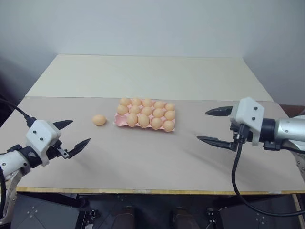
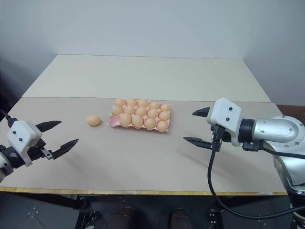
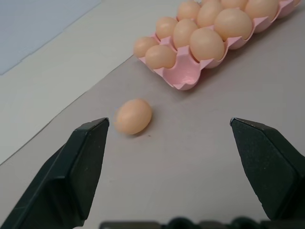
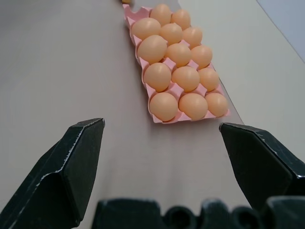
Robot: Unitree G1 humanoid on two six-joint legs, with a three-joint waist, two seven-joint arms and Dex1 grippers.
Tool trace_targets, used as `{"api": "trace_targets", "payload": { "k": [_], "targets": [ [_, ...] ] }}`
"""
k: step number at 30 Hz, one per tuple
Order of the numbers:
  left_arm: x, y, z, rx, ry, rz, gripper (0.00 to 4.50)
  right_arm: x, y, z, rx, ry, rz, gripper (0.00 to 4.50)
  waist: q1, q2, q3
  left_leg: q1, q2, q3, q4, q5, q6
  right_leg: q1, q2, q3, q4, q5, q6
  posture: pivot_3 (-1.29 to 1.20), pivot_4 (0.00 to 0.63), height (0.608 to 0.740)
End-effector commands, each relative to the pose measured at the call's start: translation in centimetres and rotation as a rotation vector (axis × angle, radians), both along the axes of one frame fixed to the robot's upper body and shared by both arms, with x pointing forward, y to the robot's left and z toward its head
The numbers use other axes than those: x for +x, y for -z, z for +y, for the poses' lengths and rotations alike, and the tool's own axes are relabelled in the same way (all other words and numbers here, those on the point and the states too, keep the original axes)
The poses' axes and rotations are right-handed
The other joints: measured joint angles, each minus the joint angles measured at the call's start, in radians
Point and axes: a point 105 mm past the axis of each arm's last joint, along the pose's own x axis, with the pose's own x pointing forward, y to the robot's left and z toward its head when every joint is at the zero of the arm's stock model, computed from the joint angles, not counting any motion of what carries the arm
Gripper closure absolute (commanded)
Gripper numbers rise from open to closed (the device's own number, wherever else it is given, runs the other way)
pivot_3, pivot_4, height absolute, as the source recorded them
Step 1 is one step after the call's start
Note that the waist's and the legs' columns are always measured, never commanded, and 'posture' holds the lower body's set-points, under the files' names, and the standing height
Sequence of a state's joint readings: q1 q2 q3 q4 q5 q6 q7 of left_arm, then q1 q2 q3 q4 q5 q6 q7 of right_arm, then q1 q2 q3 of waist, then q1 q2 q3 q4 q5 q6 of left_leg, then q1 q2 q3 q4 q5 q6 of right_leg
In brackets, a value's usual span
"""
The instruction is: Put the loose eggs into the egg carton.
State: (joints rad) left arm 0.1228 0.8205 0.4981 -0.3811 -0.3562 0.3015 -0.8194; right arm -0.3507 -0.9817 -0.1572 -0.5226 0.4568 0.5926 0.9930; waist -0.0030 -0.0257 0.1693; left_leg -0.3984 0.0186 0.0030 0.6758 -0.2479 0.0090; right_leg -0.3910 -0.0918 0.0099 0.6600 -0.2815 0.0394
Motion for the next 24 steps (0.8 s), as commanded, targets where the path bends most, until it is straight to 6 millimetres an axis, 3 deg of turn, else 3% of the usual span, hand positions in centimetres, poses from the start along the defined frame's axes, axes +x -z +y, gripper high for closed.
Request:
{"api": "trace_targets", "payload": {
  "k": [1,7,14,24],
  "targets": [
    [0.5,-0.9,0.3,0.016,-0.060,-0.038,0.09,-0.2,-1.0,0.6,0.009,-0.048,-0.045,0.00,0.000,0.000,0.000,0.000,0.000,0.000,0.000,0.000,0.000,0.000,0.000,0.000,0.000,0.000,0.000,0.00,0.150,0.740],
    [4.4,-0.5,1.0,0.000,-0.170,-0.073,0.09,-0.1,-1.0,0.7,0.000,-0.055,-0.044,0.00,0.011,0.000,0.000,0.000,-0.001,-0.001,0.001,0.000,0.000,0.000,0.000,-0.001,0.001,0.000,0.000,0.00,0.150,0.740],
    [10.2,1.3,0.5,0.060,-0.148,-0.046,0.09,-0.4,-1.1,0.9,0.005,-0.038,-0.050,0.00,0.013,0.000,0.000,-0.002,-0.002,0.000,0.000,0.000,0.001,-0.002,0.000,-0.001,0.000,0.000,0.000,0.00,0.150,0.740],
    [13.4,4.4,-0.2,-0.008,-0.078,0.064,0.09,-1.2,-0.9,0.0,0.011,0.041,-0.051,0.00,0.012,0.000,0.000,-0.008,-0.002,0.001,0.002,0.000,0.001,-0.008,0.000,0.000,0.003,0.000,0.000,0.00,0.150,0.740]
  ]
}}
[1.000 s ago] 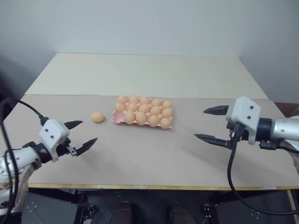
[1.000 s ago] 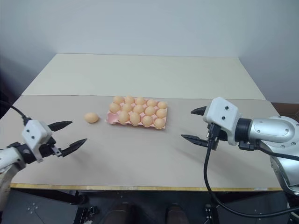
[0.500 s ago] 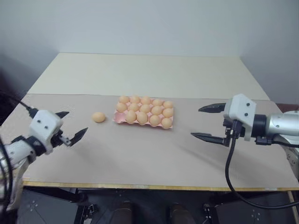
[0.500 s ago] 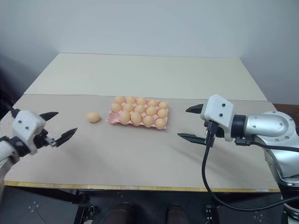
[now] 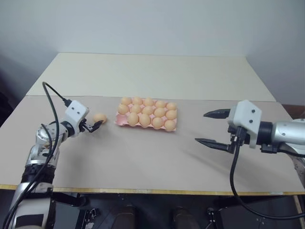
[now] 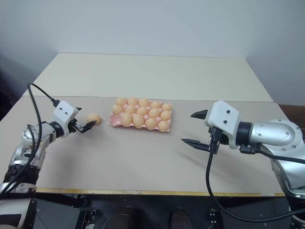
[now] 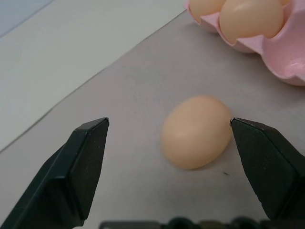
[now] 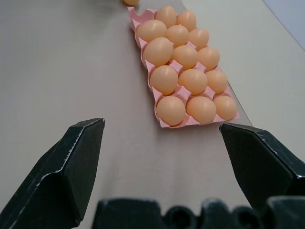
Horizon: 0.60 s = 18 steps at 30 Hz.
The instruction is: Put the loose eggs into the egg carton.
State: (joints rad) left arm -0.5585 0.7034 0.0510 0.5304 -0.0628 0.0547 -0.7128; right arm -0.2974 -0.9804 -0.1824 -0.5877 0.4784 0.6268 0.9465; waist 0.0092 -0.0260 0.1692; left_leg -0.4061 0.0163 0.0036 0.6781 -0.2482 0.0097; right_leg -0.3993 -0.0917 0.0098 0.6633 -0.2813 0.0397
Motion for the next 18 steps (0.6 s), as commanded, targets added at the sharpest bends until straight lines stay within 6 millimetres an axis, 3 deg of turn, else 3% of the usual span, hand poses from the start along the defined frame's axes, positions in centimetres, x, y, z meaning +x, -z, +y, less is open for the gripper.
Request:
{"api": "trace_targets", "payload": {
  "k": [1,9,12,16,18],
  "targets": [
    [0.7,-0.3,-0.7,-0.019,0.050,-0.016,0.09,-0.5,-1.4,-0.3,0.000,0.026,-0.056,0.00,0.000,0.000,0.000,0.000,0.000,0.000,0.000,0.000,0.000,0.000,0.000,0.000,0.000,0.000,0.000,0.00,0.150,0.740],
    [2.4,0.5,-1.8,-0.043,0.042,-0.014,0.09,-0.5,-1.4,-0.8,-0.003,0.063,-0.063,0.00,0.000,0.000,0.000,0.000,0.000,0.000,0.000,0.000,0.000,0.000,0.000,0.000,0.000,0.000,0.000,0.00,0.150,0.740],
    [2.8,0.6,-1.6,-0.030,0.027,-0.016,0.72,-0.3,-1.4,-0.9,-0.002,0.074,-0.066,0.00,0.000,0.000,0.000,0.000,0.000,0.000,0.001,0.000,0.000,0.000,0.000,0.000,0.000,0.000,0.000,0.00,0.150,0.740],
    [3.2,0.6,-1.5,-0.010,0.014,-0.024,1.99,0.1,-1.3,-1.2,-0.007,0.095,-0.071,0.00,0.000,0.000,0.000,0.000,0.000,0.000,0.001,0.000,0.000,0.000,0.000,0.000,0.000,0.000,0.000,0.00,0.150,0.740],
    [3.2,0.8,-1.7,-0.012,0.026,-0.018,1.99,0.1,-1.3,-1.2,-0.008,0.098,-0.073,0.00,0.000,0.000,0.000,0.000,0.000,0.000,0.001,0.000,0.000,0.000,0.000,0.000,0.000,0.000,0.000,0.00,0.150,0.740]
  ]
}}
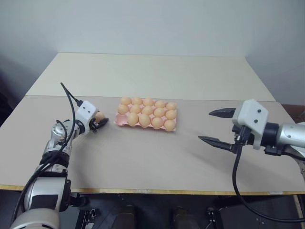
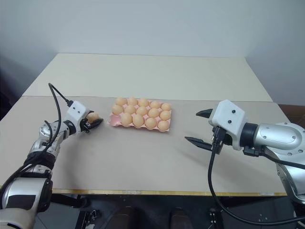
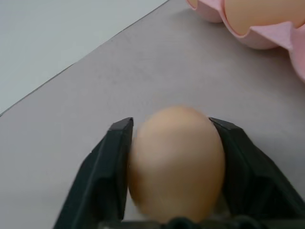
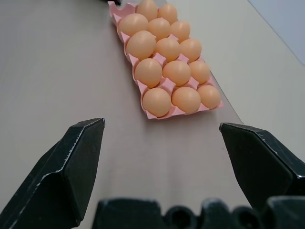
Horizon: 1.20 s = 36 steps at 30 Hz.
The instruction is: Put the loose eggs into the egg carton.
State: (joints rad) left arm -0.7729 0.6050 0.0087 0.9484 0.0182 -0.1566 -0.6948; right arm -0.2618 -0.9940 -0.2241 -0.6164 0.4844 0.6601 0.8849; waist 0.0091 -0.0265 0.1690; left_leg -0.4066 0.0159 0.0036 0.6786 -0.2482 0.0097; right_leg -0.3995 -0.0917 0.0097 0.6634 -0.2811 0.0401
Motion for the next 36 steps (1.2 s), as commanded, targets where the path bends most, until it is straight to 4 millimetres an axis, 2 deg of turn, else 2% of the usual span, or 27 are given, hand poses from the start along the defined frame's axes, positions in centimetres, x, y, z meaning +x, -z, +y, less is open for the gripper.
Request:
{"api": "trace_targets", "payload": {
  "k": [1,5,8,12,18,24,28,31,36],
  "targets": [
    [0.2,-0.8,-0.2,0.015,0.022,-0.029,1.99,0.0,-1.1,-0.4,-0.014,0.021,-0.052,0.00,0.000,0.000,0.000,0.000,0.000,0.000,0.000,0.000,0.000,0.000,0.000,0.000,0.000,0.000,0.000,0.00,0.150,0.740],
    [-0.2,-0.2,0.0,0.050,0.034,-0.014,1.99,0.3,-1.2,-0.4,-0.014,0.028,-0.063,0.00,0.000,0.000,0.000,0.000,0.000,0.000,0.000,0.000,0.000,0.000,0.000,0.000,0.000,0.000,0.000,0.00,0.150,0.740],
    [-0.3,-0.4,0.3,0.069,0.024,-0.040,1.99,0.4,-1.0,-0.5,-0.021,0.035,-0.068,0.00,0.000,0.000,0.000,0.000,0.000,0.000,0.000,0.000,0.000,0.000,0.000,0.000,0.000,0.000,0.000,0.00,0.150,0.740],
    [-0.4,-3.3,0.4,-0.003,0.013,-0.157,1.99,0.4,-1.0,-0.4,-0.019,0.043,-0.074,0.00,-0.001,0.000,0.000,0.000,0.000,0.000,0.000,0.000,0.000,0.000,0.000,0.000,0.000,0.000,0.000,0.00,0.150,0.740],
    [-1.1,-5.5,-0.3,-0.018,0.051,-0.241,1.99,0.5,-0.9,-0.4,-0.015,0.052,-0.075,0.00,0.000,0.000,0.000,-0.002,0.000,0.000,0.000,0.000,0.000,-0.002,0.000,0.000,0.001,0.000,0.000,0.00,0.150,0.740],
    [-2.0,-8.0,-3.2,-0.085,0.160,-0.339,1.99,0.6,-0.6,-0.3,-0.014,0.059,-0.078,0.00,0.001,0.000,0.000,-0.002,0.000,0.000,0.000,0.000,0.000,-0.002,0.000,0.001,0.001,0.000,0.000,0.00,0.150,0.740],
    [-2.4,-7.7,-5.3,-0.137,0.242,-0.322,1.99,0.7,-0.6,-0.3,-0.012,0.065,-0.085,0.00,0.001,0.000,0.000,-0.001,0.000,0.000,0.001,0.000,0.000,-0.001,0.000,0.001,0.001,0.000,0.000,0.00,0.150,0.740],
    [-2.1,-6.6,-7.1,-0.156,0.283,-0.291,1.99,0.6,-0.6,-0.4,-0.013,0.074,-0.090,0.00,0.001,0.000,0.000,-0.001,0.000,0.000,0.001,0.000,0.000,-0.002,0.000,0.001,0.001,0.000,0.000,0.00,0.150,0.740],
    [-1.9,-5.8,-8.2,-0.150,0.306,-0.263,1.99,0.4,-0.9,-0.6,-0.014,0.089,-0.097,0.00,0.001,0.000,0.000,-0.002,0.000,0.000,0.001,0.000,0.000,-0.002,0.000,0.001,0.001,0.000,0.000,0.00,0.150,0.740]
  ]
}}
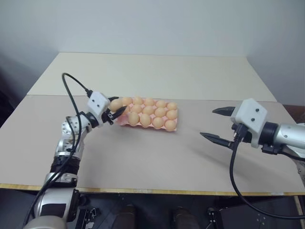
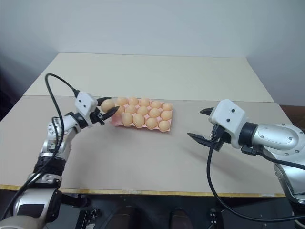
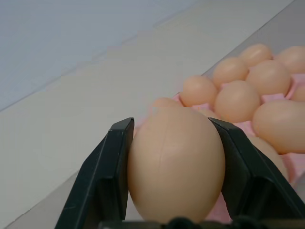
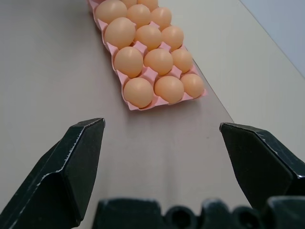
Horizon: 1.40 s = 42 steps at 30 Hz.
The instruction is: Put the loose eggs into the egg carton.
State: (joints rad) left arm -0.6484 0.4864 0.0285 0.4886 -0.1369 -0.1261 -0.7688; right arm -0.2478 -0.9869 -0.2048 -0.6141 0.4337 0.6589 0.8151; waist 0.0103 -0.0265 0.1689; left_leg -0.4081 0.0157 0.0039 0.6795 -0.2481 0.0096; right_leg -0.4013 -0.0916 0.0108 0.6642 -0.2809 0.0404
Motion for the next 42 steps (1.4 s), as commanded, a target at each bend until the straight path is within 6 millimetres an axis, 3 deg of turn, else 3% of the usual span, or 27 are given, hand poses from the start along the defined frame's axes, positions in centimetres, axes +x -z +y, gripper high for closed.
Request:
{"api": "trace_targets", "payload": {
  "k": [1,3,7,16,20,24,29,36,42],
  "targets": [
    [0.0,-0.6,-0.1,0.023,0.015,-0.022,1.99,-0.4,-1.4,-0.1,0.000,0.011,-0.067,0.00,-0.001,0.000,0.000,0.000,0.000,0.000,0.000,0.000,0.000,0.000,0.000,0.000,0.000,0.000,0.000,0.00,0.150,0.740],
    [0.0,-0.3,-0.2,0.029,0.021,-0.014,1.81,-0.5,-1.5,-0.2,0.007,0.018,-0.071,0.00,-0.003,0.000,0.000,0.000,0.000,0.000,0.000,0.000,0.000,0.000,0.000,0.000,0.000,0.000,0.000,0.00,0.150,0.740],
    [0.3,-0.2,0.0,0.053,0.005,-0.029,0.80,-0.5,-1.6,-0.3,0.004,0.028,-0.074,0.00,-0.001,0.000,0.000,0.001,0.000,0.000,0.000,0.000,0.000,0.000,0.000,0.000,0.000,0.000,0.000,0.00,0.150,0.740],
    [-0.8,-1.7,0.3,0.016,0.056,-0.080,0.80,-0.4,-1.6,-0.4,0.002,0.029,-0.078,0.00,-0.001,0.000,0.000,0.000,0.000,0.000,0.000,0.000,0.000,0.000,0.000,0.000,0.000,0.000,0.000,0.00,0.150,0.740],
    [-3.9,-2.9,1.5,0.047,0.155,-0.076,0.80,-0.4,-1.9,-0.5,-0.004,0.024,-0.086,0.00,-0.013,0.000,0.000,0.000,0.001,0.000,0.000,0.000,0.000,-0.001,0.001,0.001,0.000,0.000,0.000,0.00,0.150,0.740],
    [-8.8,-3.4,3.1,0.062,0.273,0.032,0.80,-0.5,-2.2,-0.6,-0.006,0.006,-0.081,0.00,-0.026,0.000,0.000,0.001,0.002,0.000,-0.001,0.000,0.000,-0.001,0.001,0.002,0.000,0.000,0.000,0.00,0.150,0.740],
    [-12.8,-3.9,5.3,0.166,0.275,0.120,0.80,-1.0,-2.8,-0.8,0.004,-0.061,-0.042,0.00,-0.022,0.000,0.000,0.005,0.003,0.000,-0.002,0.000,0.000,0.003,0.001,0.002,0.000,0.000,0.000,0.00,0.150,0.740],
    [-16.0,-6.1,8.0,0.243,0.184,0.147,0.80,-1.7,-3.3,-1.9,-0.030,-0.155,0.023,0.00,-0.016,0.001,0.000,0.010,0.003,0.000,-0.002,-0.001,0.001,0.011,0.000,-0.001,-0.006,0.000,0.000,0.00,0.150,0.740],
    [-17.1,-7.0,8.6,0.254,0.124,0.150,0.80,-2.1,-2.7,-2.4,-0.067,-0.198,0.056,0.00,-0.017,0.001,0.000,0.010,0.004,0.000,-0.003,-0.001,0.001,0.011,0.000,-0.001,-0.006,0.000,0.000,0.00,0.150,0.740]
  ]
}}
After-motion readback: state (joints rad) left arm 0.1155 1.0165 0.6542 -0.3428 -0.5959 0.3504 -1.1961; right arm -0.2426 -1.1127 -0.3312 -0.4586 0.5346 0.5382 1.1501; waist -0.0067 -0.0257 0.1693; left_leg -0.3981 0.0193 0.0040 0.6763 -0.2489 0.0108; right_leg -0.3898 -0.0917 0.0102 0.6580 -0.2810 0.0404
